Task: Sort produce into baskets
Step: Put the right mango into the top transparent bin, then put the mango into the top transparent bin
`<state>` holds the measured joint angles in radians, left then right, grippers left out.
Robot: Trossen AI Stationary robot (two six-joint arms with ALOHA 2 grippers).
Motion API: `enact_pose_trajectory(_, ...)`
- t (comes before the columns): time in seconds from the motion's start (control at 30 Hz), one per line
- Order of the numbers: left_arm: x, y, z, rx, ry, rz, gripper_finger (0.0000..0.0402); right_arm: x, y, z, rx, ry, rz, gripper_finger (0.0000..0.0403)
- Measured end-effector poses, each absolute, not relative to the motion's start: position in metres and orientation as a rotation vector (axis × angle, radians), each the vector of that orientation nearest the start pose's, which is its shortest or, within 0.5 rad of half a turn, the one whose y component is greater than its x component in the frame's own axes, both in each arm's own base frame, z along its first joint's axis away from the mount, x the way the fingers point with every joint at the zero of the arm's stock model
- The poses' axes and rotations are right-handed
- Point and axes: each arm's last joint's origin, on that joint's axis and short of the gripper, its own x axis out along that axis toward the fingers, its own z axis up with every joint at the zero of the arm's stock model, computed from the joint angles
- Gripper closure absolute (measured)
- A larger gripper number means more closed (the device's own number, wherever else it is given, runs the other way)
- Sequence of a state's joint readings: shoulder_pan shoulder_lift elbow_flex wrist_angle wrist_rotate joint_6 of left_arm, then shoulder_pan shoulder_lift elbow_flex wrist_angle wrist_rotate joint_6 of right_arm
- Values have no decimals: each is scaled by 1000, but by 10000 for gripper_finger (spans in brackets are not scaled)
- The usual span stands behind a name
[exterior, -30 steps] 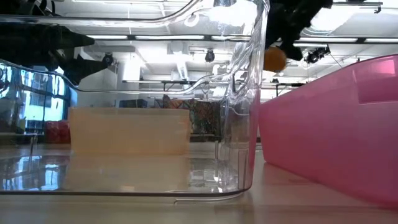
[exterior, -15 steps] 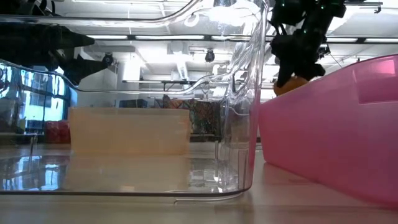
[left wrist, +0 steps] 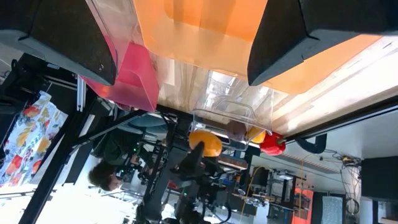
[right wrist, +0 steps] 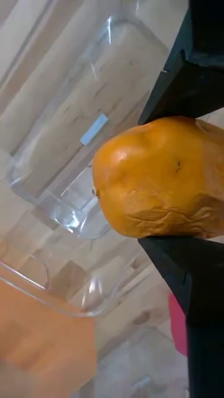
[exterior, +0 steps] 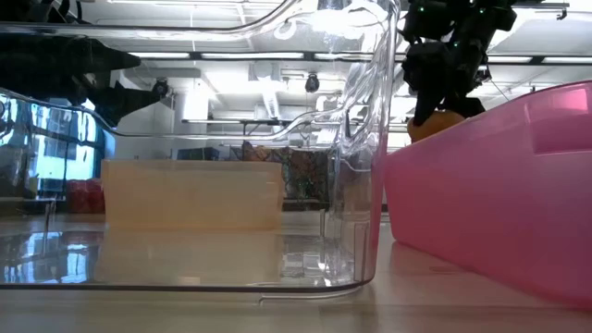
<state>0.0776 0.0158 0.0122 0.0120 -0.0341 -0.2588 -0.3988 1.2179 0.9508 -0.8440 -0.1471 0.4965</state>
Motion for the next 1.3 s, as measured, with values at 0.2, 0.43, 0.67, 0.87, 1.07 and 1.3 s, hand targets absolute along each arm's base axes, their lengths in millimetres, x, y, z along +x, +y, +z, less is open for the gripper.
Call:
enact_pose_trajectory(0.2, 98, 9, 168, -258, -23, 110, 50, 208, -84, 258, 718, 994, -537, 84)
enact_pose_trajectory(0.43, 98, 9, 168, -258, -23, 110, 50, 213, -94, 266, 784, 872, -579, 8)
enact_pose_trajectory(0.67, 98, 9, 168, -258, -23, 110, 50, 224, -108, 301, 821, 626, -599, 21)
enact_pose_trajectory(0.87, 98, 9, 168, -258, -23, 110, 50, 238, -114, 329, 706, 314, -690, 22)
enact_pose_trajectory(1.07, 97, 9, 176, -288, -118, 116, 50, 242, -112, 334, 730, 249, -661, 22)
enact_pose_trajectory(1.3, 79, 20, 230, -459, -656, 361, 50, 242, -112, 334, 751, 253, -633, 22)
